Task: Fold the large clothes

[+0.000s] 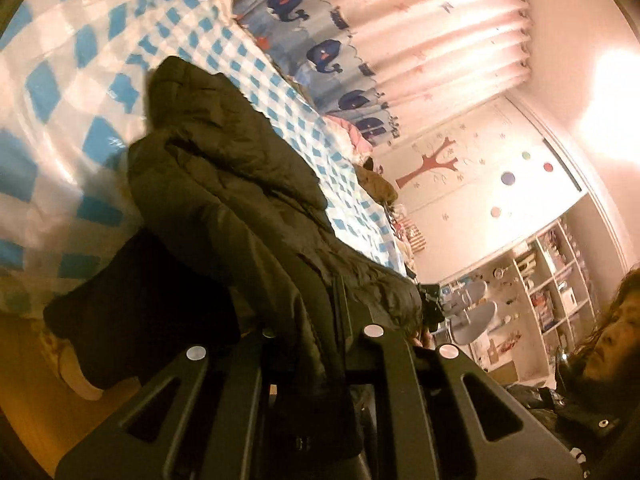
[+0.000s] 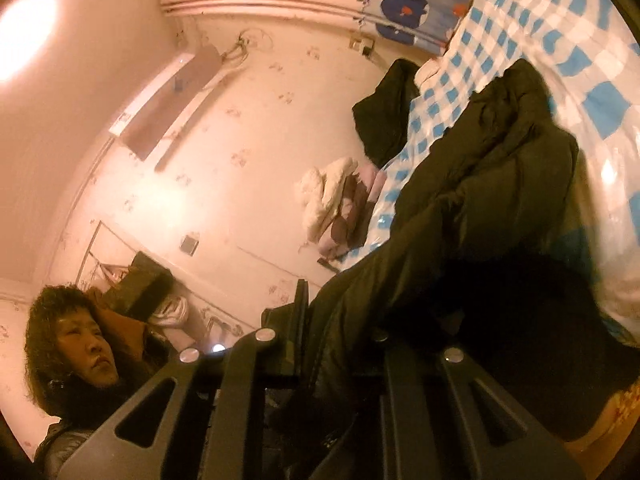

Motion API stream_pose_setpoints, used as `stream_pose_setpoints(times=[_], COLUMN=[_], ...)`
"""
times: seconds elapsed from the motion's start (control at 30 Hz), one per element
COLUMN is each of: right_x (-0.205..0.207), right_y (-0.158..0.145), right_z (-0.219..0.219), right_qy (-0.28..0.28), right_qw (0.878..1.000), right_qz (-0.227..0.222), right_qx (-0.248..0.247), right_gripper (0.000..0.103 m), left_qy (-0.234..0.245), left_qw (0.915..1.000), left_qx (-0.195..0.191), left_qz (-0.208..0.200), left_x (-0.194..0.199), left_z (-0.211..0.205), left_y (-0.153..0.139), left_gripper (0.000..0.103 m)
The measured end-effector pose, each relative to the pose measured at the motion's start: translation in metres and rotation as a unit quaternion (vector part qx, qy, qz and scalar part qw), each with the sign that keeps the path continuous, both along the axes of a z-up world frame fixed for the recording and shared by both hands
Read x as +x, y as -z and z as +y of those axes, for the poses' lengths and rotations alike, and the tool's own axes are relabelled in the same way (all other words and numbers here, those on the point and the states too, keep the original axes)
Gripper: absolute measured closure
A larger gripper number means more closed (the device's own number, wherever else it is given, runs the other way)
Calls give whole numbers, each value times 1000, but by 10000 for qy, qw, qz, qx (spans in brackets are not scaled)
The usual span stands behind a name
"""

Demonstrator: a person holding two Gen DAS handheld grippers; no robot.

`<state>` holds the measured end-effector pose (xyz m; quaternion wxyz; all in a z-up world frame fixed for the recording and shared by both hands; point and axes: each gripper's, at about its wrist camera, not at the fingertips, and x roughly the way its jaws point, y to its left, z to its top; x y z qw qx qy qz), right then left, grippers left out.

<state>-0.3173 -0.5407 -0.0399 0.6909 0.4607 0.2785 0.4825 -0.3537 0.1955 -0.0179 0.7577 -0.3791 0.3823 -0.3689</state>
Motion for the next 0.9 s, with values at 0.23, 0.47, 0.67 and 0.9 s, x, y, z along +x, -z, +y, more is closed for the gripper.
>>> stream_pose_setpoints(times=[0.23, 0.47, 0.67, 0.9], right_x=[14, 73, 141, 242], right_y=[15, -20, -54, -71], right_z=[-3, 0, 10, 8], right_qy=[110, 241, 375, 810], right_qw=[9994, 9985, 9976, 9959], right_qz=[49, -248, -427, -202], right_qx=[329, 430, 387, 354], right_gripper=[89, 89, 89, 89], left_qy=[-263, -424, -598, -1221], left_qw=[9990, 9981, 9952, 9892], left_qx=[-286, -294, -372, -448], left_qz=[210, -349, -672, -675], left_x=[4, 39, 106, 206], left_z=[8, -4, -8, -5], left_y=[23, -26, -67, -87], left_gripper=[95, 95, 95, 95])
